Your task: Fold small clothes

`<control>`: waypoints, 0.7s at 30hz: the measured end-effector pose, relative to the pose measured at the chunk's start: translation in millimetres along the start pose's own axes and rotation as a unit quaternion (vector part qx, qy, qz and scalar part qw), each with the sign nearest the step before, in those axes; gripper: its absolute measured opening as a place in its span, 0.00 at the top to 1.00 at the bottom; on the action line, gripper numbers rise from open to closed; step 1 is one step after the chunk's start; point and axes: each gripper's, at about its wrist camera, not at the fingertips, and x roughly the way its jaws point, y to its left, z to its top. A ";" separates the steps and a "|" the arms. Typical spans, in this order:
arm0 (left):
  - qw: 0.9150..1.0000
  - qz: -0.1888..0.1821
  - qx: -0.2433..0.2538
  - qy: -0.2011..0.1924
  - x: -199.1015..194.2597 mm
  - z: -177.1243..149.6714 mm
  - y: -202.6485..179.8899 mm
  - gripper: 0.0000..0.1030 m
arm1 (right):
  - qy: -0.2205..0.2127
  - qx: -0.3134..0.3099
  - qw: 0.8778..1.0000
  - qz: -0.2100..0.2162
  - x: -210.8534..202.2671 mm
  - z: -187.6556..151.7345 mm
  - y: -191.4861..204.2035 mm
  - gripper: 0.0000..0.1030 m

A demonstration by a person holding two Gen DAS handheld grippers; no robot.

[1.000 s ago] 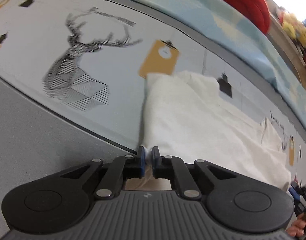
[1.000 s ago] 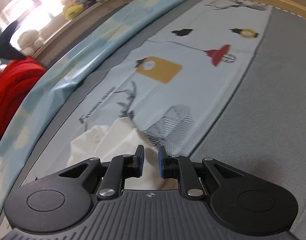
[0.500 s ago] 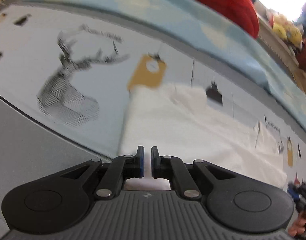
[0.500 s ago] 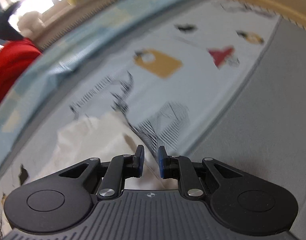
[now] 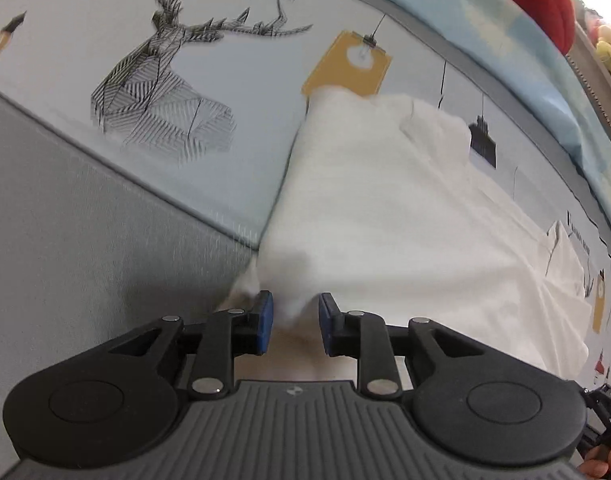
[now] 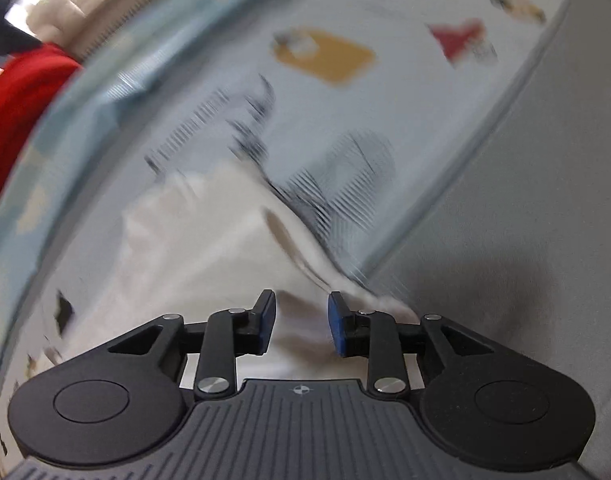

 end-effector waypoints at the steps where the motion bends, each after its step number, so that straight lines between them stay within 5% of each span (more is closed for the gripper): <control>1: 1.000 0.000 0.007 -0.014 -11.7 -3.8 -4.6 0.74 | -0.002 -0.001 1.000 -0.005 -4.7 0.7 -2.8 0.74; 3: 0.997 -0.013 0.045 -0.063 -43.0 -13.0 -15.7 0.73 | -0.028 -0.013 0.998 -0.048 -26.6 3.9 -1.8 0.70; 6: 0.983 -0.017 0.115 -0.142 -90.3 -34.0 -29.1 0.72 | -0.097 -0.031 0.995 -0.011 -81.3 11.2 4.2 0.70; 11: 0.971 -0.053 0.162 -0.166 -153.6 -89.1 -14.2 0.68 | -0.216 -0.084 0.972 0.043 -184.8 -2.0 -9.1 0.66; 16: 0.957 -0.078 0.217 -0.177 -174.7 -171.9 29.6 0.67 | -0.187 -0.131 0.968 0.100 -242.1 -37.2 -66.3 0.65; 21: 0.975 -0.086 0.164 -0.120 -129.4 -238.3 92.9 0.71 | -0.156 -0.188 0.966 0.083 -246.6 -93.3 -141.1 0.61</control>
